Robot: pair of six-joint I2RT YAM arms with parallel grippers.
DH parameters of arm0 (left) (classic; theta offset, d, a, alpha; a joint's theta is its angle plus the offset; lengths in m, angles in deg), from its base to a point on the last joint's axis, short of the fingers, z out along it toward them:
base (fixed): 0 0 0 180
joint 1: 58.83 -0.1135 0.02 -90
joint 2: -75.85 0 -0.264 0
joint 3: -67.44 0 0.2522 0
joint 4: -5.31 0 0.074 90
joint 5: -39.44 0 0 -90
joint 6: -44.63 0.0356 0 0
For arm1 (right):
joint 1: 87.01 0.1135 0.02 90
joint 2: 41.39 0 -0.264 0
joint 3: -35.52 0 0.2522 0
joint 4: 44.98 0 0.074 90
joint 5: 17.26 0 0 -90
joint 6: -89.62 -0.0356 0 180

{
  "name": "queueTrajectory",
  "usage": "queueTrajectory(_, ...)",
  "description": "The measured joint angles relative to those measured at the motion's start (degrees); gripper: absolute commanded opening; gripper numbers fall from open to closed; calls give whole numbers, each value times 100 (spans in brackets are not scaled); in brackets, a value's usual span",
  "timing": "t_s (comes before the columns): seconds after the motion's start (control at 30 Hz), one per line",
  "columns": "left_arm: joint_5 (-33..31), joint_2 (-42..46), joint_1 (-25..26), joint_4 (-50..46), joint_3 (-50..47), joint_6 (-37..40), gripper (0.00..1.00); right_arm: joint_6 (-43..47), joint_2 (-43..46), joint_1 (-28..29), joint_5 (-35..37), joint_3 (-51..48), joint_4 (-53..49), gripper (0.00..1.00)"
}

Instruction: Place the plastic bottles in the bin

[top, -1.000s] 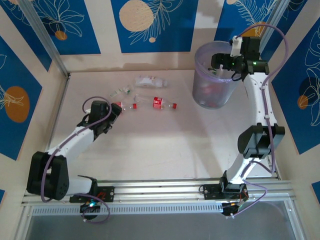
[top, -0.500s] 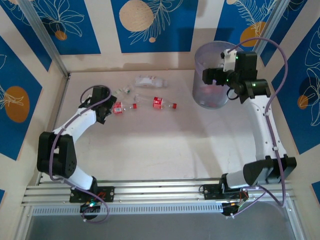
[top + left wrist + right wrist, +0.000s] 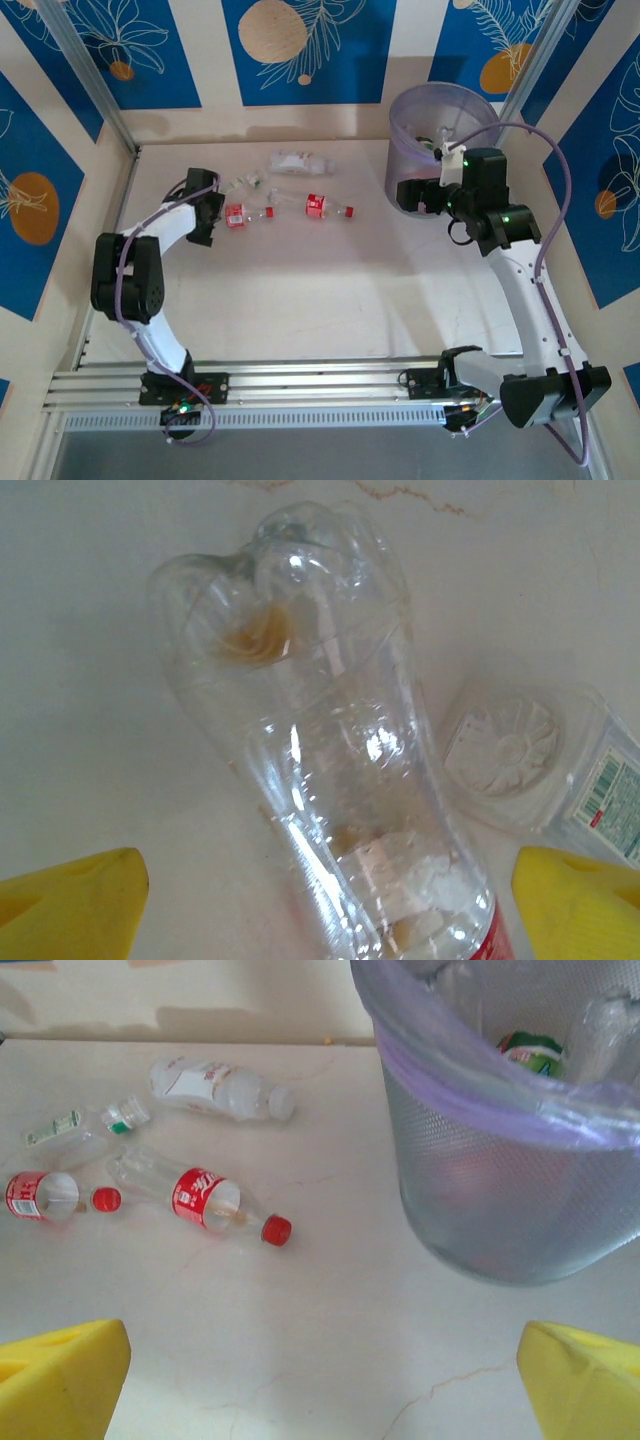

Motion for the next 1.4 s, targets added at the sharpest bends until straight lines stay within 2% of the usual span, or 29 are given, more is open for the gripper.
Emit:
queueTrajectory(0.47,0,-382,-57,94,-24,-535,72,-24,251,17,39,-173,-55,100)
queueTrajectory(0.73,7,-420,-111,256,-221,-704,57,-120,350,70,37,-225,-195,100)
queueTrajectory(0.93,28,-254,-155,634,-531,-730,53,-153,546,109,33,-258,-387,100)
queueTrajectory(1.13,24,264,-168,686,-1086,-654,52,-177,557,254,15,-264,-601,100)
queueTrajectory(1.4,68,1231,63,761,-1633,2,48,-212,37,992,-22,-168,-658,98)
